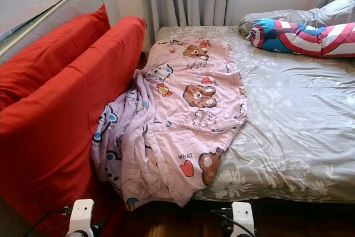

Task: Clean up the room

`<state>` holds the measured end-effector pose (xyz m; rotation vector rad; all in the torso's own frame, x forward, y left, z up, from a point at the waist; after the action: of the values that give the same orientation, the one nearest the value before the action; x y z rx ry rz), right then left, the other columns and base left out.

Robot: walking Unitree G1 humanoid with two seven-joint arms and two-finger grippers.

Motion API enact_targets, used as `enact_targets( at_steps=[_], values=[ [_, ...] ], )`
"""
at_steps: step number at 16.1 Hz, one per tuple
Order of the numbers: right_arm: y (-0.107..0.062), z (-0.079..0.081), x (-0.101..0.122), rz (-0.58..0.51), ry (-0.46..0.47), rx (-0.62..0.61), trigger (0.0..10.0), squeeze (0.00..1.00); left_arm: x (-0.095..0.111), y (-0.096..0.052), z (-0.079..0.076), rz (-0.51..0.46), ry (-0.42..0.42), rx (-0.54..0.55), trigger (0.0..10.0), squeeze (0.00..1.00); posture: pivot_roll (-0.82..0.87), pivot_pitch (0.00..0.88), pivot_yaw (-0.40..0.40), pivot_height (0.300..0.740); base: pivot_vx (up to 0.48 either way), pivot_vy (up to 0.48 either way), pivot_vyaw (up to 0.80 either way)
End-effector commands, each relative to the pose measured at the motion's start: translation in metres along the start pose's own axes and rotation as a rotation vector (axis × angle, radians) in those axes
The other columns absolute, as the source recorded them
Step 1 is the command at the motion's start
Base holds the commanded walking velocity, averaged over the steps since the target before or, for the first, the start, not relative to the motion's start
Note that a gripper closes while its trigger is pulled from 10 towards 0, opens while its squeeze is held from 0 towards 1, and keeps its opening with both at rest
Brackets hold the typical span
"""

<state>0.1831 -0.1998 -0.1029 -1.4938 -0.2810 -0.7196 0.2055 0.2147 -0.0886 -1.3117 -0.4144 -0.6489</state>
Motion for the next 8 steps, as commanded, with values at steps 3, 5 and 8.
enact_targets(
  at_steps=[3, 5, 8],
  values=[
    [-0.0011, -0.0042, -0.0047, 0.019, 0.014, -0.008, 10.0, 0.0, 0.0025, 0.0007, 0.0017, 0.0, 0.005, 0.006, 10.0, 0.0, -0.01, 0.0, 0.041, 0.74, 0.0, 0.0, 0.0],
    [-0.0011, -0.006, -0.0038, 0.021, 0.011, -0.009, 10.0, 0.0, 0.0029, 0.0009, 0.0018, 0.0, 0.001, 0.004, 10.0, 0.0, -0.01, 0.0, 0.041, 0.74, 0.0, 0.0, 0.0],
    [-0.0011, -0.0068, -0.0035, 0.022, 0.009, -0.008, 10.0, 0.0, 0.0028, 0.0008, 0.0018, 0.001, -0.002, 0.003, 10.0, 0.0, -0.01, 0.0, 0.04, 0.74, 0.0, 0.0, 0.0]
  ],
)
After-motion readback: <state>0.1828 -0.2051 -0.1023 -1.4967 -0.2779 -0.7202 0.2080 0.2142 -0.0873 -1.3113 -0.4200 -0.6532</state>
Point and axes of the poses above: a point about 5 cm out from each wrist's last joint towards the gripper, its own y axis pointing out of the wrist towards the gripper, its own x axis along the axis of the wrist's last joint, z = x × y, the point moved 2 cm from there along y, pointing out of the wrist towards the gripper, and after that the axes turned 13 degrees about y, right-handed, at the moved point
